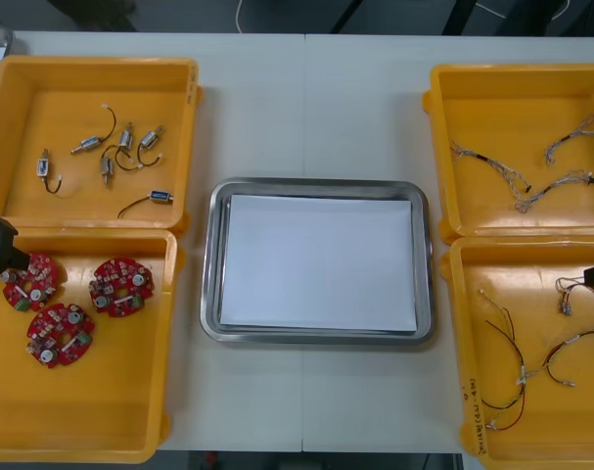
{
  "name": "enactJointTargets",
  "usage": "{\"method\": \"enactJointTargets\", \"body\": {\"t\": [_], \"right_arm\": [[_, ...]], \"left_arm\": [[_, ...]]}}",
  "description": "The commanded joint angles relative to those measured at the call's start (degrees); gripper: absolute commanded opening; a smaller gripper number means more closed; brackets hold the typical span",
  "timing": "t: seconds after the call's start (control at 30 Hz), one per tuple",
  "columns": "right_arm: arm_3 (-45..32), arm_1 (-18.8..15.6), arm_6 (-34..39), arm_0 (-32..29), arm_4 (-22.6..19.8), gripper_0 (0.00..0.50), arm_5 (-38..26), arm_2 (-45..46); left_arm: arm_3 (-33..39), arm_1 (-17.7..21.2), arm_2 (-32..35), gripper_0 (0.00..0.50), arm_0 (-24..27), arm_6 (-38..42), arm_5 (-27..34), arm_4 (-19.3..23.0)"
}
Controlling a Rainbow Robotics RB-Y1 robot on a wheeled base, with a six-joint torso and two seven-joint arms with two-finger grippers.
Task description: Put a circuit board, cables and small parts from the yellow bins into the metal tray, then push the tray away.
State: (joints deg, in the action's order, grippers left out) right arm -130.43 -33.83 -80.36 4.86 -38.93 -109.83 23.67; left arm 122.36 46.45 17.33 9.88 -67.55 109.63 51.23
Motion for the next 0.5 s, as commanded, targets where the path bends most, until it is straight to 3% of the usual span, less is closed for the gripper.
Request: {"method": "enactJointTargets", "body": {"t": [0.03,0.5], "right_arm": [[-0.9,-2.1,1.0,-1.0,-0.3,0.5,-0.2,0.9],[-0.9,-2.1,1.0,-1.0,-0.3,0.5,-0.2,0.9]], "left_arm": [[1.7,2.5,2.0,0.5,-0.8,-4.6,0.4,0.2],[1.7,2.5,2.0,0.5,-0.8,-4.6,0.4,0.2]]}}
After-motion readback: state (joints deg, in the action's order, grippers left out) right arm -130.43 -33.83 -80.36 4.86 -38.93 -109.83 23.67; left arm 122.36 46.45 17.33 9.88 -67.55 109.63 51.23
